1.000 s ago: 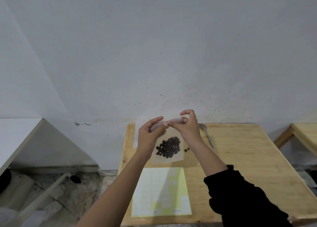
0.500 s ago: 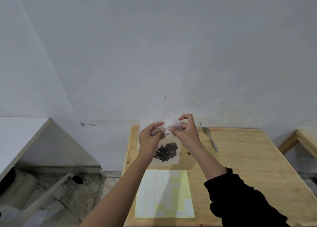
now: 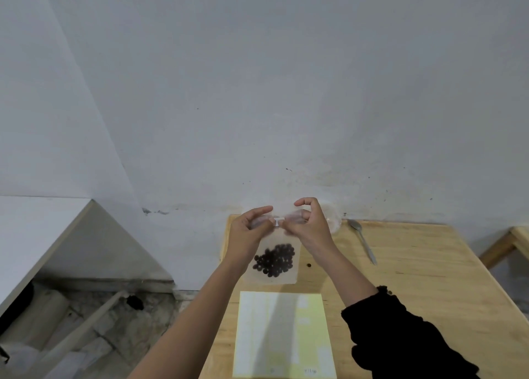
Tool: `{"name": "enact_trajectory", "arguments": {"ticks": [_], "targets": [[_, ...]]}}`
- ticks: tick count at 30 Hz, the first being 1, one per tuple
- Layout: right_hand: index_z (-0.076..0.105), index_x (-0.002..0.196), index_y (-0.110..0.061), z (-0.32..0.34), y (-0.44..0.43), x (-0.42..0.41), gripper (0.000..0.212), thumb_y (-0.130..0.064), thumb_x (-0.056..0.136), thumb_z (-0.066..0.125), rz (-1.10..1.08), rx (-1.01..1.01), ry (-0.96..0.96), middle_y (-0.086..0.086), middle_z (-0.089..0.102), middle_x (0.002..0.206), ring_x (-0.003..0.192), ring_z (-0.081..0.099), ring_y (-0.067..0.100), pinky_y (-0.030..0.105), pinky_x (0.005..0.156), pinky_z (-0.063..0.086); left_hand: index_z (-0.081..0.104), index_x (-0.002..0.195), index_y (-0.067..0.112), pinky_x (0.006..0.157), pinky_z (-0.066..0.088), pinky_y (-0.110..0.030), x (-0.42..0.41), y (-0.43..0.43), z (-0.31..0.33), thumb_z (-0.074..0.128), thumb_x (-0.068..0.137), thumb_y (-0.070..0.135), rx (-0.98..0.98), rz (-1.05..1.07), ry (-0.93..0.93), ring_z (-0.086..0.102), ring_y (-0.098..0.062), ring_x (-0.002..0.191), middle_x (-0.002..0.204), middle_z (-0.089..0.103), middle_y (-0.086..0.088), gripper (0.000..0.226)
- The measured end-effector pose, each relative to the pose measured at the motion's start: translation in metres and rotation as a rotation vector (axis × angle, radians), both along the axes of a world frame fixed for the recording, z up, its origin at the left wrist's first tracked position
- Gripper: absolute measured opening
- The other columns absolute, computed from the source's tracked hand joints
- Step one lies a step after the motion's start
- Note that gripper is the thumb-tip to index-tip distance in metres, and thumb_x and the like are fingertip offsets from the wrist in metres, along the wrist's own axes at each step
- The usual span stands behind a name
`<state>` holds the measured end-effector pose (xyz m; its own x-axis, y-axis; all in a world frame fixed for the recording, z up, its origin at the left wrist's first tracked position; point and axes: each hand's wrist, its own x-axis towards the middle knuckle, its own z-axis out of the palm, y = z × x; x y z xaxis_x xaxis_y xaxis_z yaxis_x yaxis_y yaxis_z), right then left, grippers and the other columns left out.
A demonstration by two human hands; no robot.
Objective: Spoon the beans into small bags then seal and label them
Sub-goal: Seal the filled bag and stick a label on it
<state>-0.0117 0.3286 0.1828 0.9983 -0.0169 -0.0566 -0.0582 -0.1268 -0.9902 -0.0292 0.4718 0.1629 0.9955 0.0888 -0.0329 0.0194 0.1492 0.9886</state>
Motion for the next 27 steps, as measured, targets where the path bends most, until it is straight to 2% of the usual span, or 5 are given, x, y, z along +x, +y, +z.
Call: {"name": "enact_trajectory", "arguments": {"ticks": [3,6,17,24,27], "targets": [[0.044,0.108,-0.015,0.002,0.004,0.009,0.052,-0.007,0.07,0.08,0.018,0.04,0.033,0.007,0.062,0.091,0.076,0.063,0.015,0.025,0.063,0.058,0.07,0.104,0.024,0.093,0.052,-0.035,0.01,0.007,0.001,0.076,0.071,0.019,0.028,-0.043,0.016,0.068,-0.021,0.095,0.095,0.074,-0.007,0.033],[0.045,0.102,-0.02,-0.006,0.007,0.024,0.044,-0.001,0.075,0.074,0.025,-0.018,0.054,0.004,0.065,0.088,0.079,0.064,0.019,0.029,0.068,0.058,0.069,0.104,0.024,0.093,0.052,-0.04,0.02,0.012,-0.003,0.073,0.073,0.014,0.038,-0.046,0.027,0.066,-0.022,0.089,0.101,0.069,-0.017,0.033],[0.045,0.109,-0.026,-0.056,-0.005,0.082,0.039,-0.002,0.083,0.062,0.009,-0.027,0.18,0.004,0.053,0.114,0.092,0.056,0.014,0.036,0.079,0.052,0.059,0.118,0.017,0.069,0.051,-0.013,0.064,0.009,-0.059,0.063,0.085,0.0,0.154,-0.034,0.149,0.056,0.021,0.075,0.112,0.056,0.006,0.037],[0.046,0.104,-0.021,-0.104,0.007,0.107,0.033,-0.012,0.082,0.069,0.179,-0.294,0.248,-0.007,0.048,0.095,0.087,0.056,0.018,0.021,0.068,0.047,0.057,0.114,0.017,0.064,0.053,-0.016,0.115,0.016,-0.092,0.064,0.087,0.011,0.382,0.153,0.208,0.063,-0.006,0.071,0.113,0.051,0.0,0.028],[0.048,0.104,-0.017,-0.116,0.01,0.119,0.031,-0.015,0.082,0.07,0.154,-0.338,0.261,-0.008,0.049,0.091,0.087,0.055,0.015,0.014,0.064,0.044,0.057,0.113,0.016,0.074,0.053,-0.026,0.132,0.018,-0.105,0.066,0.086,0.015,0.489,0.187,0.241,0.064,-0.019,0.087,0.12,0.048,-0.005,0.028]]}}
